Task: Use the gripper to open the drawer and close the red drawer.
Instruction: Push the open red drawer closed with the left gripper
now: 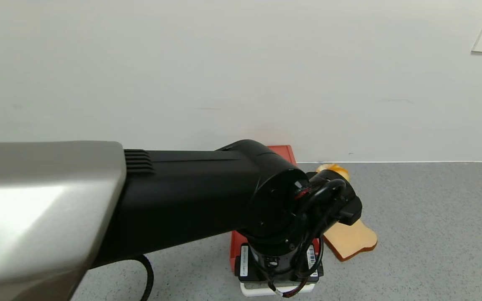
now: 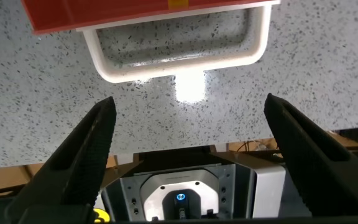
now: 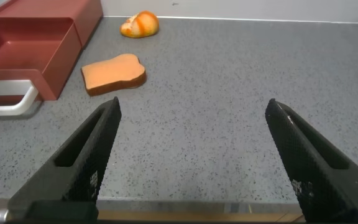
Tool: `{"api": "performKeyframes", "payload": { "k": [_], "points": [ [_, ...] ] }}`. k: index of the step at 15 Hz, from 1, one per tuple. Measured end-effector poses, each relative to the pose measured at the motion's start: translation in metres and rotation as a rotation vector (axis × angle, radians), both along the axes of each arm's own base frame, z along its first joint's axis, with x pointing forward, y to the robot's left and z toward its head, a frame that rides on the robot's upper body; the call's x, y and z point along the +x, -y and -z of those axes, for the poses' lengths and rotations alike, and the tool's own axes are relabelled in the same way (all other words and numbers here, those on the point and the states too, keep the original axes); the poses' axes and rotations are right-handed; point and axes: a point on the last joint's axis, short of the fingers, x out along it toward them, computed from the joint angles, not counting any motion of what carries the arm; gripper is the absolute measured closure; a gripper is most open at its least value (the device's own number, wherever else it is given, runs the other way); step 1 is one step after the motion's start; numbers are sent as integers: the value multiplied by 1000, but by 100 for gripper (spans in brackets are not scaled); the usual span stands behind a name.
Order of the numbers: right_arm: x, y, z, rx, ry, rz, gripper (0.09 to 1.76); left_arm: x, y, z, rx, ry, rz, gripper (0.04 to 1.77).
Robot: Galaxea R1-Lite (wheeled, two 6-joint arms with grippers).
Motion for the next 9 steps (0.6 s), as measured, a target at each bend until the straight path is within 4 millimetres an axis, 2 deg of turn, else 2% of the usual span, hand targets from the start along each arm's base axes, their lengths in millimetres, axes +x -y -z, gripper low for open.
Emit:
{"api": "performKeyframes", "payload": {
  "k": [9],
  "points": [
    [0, 0, 0, 0, 0, 0, 14, 8, 13, 35, 49, -35, -65, 9]
  ]
}}
